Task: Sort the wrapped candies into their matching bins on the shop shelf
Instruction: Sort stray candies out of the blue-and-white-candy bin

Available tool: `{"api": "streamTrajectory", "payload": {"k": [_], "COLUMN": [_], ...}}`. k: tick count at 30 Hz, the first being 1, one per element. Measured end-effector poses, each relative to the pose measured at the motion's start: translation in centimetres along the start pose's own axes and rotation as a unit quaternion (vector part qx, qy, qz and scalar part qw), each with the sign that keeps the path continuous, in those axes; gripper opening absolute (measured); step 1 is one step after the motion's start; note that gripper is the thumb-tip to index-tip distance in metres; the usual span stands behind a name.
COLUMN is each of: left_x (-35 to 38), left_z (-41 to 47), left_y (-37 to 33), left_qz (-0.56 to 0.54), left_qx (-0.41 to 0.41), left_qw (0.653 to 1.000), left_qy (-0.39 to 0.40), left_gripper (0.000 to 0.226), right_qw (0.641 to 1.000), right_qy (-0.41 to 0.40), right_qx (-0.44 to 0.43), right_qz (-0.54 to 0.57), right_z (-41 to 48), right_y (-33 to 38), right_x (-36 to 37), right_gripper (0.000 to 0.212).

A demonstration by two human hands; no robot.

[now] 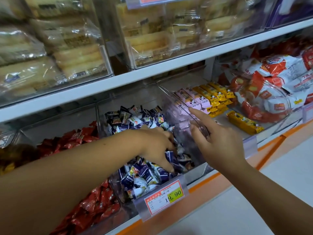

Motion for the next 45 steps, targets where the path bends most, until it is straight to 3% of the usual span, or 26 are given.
{"api": "streamTrajectory", "payload": {"k": [12, 16, 18, 19, 21, 24, 27, 31, 39, 42, 45], "left_x": [-0.4, -2.1, -4.8, -6.3, -7.5, -3.3, 0.0, 0.5, 0.7, -0.3, -3.3], "left_z": [-3.2, -4.5, -3.7, -2.9, -1.3, 0.9, 1.6, 1.9, -0.5, -2.5, -3.8], "left_y": [3.4, 3.4, 4.1, 5.2, 7.9, 9.5, 8.5, 6.8, 0.8, -0.7, 1.3], "left_qz": [-0.014, -0.182, -0.334, -0.358, -0.281, -0.122, -0.175, -0.167, -0.196, -0.257, -0.304], "left_qx": [-0.001, -0.016, -0.031, -0.040, -0.097, -0.172, -0.212, -0.188, -0.103, -0.056, -0.060], "left_qw": [1.000, 0.983, 0.938, 0.919, 0.924, 0.970, 0.961, 0.968, 0.975, 0.965, 0.950], "left_qy": [-0.015, -0.023, -0.092, -0.159, -0.241, -0.116, -0.024, -0.006, 0.004, 0.016, -0.025], "left_gripper": [0.057, 0.051, 0.040, 0.030, 0.024, 0.056, 0.074, 0.081, 0.075, 0.074, 0.058], "right_qw": [1.000, 1.000, 1.000, 1.000, 1.000, 1.000, 1.000, 1.000, 0.999, 0.999, 0.999], "right_qy": [-0.003, -0.005, -0.003, 0.000, 0.001, -0.004, -0.002, -0.004, 0.037, 0.041, 0.038], "right_qx": [0.000, 0.002, 0.007, 0.009, 0.012, 0.008, 0.011, 0.013, 0.024, 0.024, 0.023], "right_qz": [0.001, 0.000, -0.008, -0.010, -0.009, -0.006, -0.011, -0.015, -0.016, -0.021, -0.022], "right_z": [0.0, 0.0, 0.0, 0.0, 0.0, -0.1, -0.1, -0.1, -0.2, -0.2, -0.1], "right_y": [0.0, 0.0, -0.1, -0.1, -0.1, 0.0, 0.0, -0.1, 0.1, 0.2, 0.3], "right_x": [-0.1, -0.1, -0.1, -0.1, -0.1, -0.3, -0.1, -0.1, 0.3, 0.2, 0.2], "right_gripper": [0.041, 0.041, 0.040, 0.040, 0.040, 0.041, 0.041, 0.041, 0.043, 0.044, 0.044]}}
Point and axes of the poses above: each hand's wrist, its own z-axis towards the middle knuckle, its own x-axis out of the palm, y = z × x, the point moved 9 cm from there along z, towards the middle knuckle, and after that the axes turned 11 degrees about -y, right-handed, at the moved point
